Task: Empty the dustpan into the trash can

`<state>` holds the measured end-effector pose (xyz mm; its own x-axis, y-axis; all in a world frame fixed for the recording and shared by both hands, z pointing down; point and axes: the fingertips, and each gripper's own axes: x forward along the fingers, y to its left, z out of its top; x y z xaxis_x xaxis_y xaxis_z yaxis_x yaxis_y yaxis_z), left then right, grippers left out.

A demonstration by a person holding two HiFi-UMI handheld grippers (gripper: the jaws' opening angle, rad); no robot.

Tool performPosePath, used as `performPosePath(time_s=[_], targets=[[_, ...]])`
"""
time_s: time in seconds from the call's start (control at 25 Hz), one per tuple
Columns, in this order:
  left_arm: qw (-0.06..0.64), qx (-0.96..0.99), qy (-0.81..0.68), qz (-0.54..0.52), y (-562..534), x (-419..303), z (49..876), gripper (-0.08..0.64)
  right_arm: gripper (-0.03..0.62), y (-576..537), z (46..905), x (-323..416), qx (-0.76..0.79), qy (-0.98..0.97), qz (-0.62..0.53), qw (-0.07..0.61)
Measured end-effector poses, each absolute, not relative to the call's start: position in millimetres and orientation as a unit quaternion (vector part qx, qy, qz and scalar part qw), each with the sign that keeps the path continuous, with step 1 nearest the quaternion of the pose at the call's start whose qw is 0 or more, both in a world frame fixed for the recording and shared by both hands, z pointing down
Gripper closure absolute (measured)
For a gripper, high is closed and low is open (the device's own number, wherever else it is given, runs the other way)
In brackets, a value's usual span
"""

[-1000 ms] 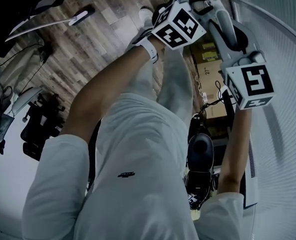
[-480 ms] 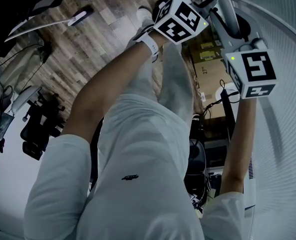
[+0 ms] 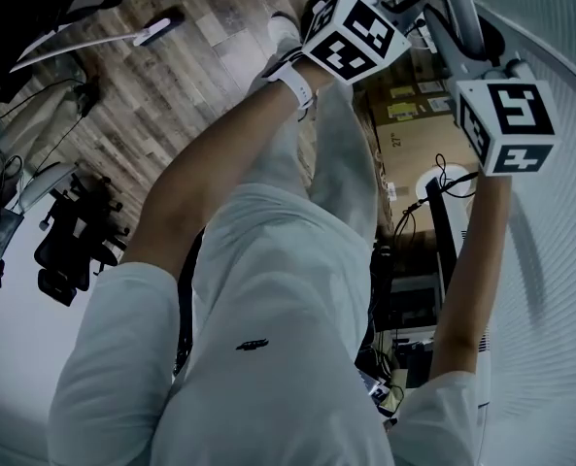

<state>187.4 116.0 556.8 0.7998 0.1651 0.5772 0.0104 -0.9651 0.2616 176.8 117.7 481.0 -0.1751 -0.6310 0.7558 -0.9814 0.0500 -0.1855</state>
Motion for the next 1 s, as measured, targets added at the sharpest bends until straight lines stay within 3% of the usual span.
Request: performPosePath(time_s=[0.28,1.0], targets=[[0.114,0.945,0.039,0.305,113,186,538,0.446,0.419,120,476,186,0.608,-0.662,0.351,0.262],[0.096,0.955,0.004,0.282,113,167,470,0.446,0.417,139,412,221,0.699,-0.617,0.285,0.222]])
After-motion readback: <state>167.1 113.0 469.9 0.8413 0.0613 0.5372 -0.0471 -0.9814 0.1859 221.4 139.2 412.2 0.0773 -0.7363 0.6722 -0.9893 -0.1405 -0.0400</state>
